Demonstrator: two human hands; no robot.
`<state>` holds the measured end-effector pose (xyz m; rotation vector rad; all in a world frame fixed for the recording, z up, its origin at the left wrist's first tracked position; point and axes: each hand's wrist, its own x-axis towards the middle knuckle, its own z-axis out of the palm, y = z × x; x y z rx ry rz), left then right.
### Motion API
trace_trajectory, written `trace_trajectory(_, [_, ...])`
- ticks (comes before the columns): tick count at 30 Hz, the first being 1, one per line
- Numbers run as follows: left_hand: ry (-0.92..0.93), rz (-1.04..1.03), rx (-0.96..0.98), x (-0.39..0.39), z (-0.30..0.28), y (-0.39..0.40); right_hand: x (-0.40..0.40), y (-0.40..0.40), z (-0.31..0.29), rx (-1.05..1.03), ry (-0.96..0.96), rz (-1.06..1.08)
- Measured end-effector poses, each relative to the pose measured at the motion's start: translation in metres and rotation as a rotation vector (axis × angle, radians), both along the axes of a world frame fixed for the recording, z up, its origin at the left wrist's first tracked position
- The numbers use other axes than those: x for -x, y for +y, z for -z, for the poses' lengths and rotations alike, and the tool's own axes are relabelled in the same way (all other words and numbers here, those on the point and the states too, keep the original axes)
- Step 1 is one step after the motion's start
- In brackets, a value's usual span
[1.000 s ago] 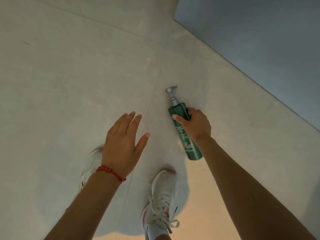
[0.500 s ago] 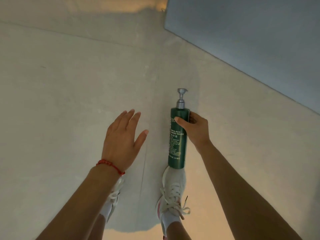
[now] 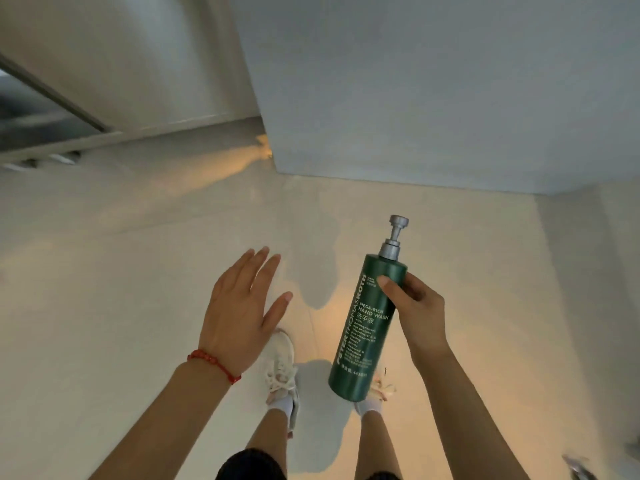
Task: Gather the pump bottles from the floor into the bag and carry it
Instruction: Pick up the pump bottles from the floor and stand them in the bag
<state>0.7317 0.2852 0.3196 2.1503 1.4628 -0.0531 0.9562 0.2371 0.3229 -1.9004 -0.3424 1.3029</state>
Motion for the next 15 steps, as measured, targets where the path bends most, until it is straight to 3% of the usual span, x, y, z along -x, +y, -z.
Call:
trace_trajectory(9, [0.023,0.256,-0.086,-0.036,-0.128,-0.011,-0.021,-0.058,-0.13,-0.118,0.048,0.306])
trace_trajectory(15, [-0.078,0.369,-0.114,-0.101,-0.189,-0.053,-0.061,-0.134,-0.194,-0.164,0.023,0.478])
